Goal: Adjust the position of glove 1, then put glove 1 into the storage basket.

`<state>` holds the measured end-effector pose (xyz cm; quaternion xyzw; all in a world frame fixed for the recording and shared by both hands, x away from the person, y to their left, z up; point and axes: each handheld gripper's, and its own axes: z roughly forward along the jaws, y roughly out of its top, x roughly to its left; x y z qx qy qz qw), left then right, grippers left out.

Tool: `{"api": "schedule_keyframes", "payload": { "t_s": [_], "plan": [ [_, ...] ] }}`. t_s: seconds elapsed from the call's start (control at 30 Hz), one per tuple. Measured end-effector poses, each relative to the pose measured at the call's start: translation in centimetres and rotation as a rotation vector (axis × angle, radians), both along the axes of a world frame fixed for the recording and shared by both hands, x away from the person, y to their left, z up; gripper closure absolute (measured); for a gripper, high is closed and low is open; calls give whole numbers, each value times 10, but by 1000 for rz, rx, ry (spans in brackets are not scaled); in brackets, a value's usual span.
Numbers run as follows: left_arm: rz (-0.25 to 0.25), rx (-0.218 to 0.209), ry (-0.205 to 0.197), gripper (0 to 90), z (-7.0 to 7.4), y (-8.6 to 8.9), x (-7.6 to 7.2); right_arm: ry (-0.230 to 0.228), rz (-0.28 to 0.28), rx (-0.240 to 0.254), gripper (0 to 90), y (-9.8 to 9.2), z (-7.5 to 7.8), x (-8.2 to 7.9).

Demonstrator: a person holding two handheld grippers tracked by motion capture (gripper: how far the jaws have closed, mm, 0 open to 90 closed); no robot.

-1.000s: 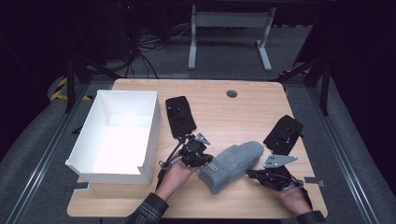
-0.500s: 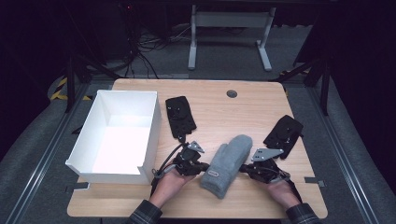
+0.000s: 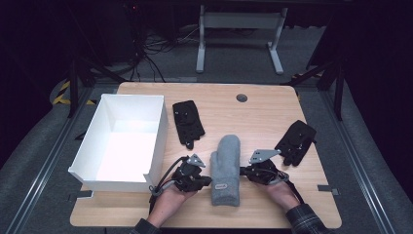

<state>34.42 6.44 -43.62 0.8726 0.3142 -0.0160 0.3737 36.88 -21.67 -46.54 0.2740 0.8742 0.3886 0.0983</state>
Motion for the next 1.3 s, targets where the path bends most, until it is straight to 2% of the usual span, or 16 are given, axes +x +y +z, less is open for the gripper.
{"api": "schedule_keyframes", "payload": {
  "t_s": [0.07,0.13,0.27,0.33,0.47,0.63,0.8,0.9,1.3],
  "plan": [
    [37,-27,-18,778,6,5,2,-4,-5,5,862,-2,2,0],
    [54,-61,-38,701,11,7,5,-4,-15,17,786,-5,4,1],
    [77,-99,-67,516,19,6,14,-10,-48,25,604,-12,6,1],
    [75,-102,-68,432,20,6,16,-20,-67,28,522,-17,6,1],
    [60,-93,-84,290,20,-8,29,-29,-92,13,370,-24,6,0],
    [48,-72,-90,157,18,-28,42,-29,-98,-14,289,-35,5,-4],
    [46,-57,-95,131,16,-41,50,-25,-98,-29,268,-43,3,-8],
    [59,-27,-120,115,15,-50,54,-19,-94,-35,256,-46,1,-9],
    [61,29,-101,31,-2,-66,62,-34,-73,-49,198,-46,-3,-12]
  ]
}}
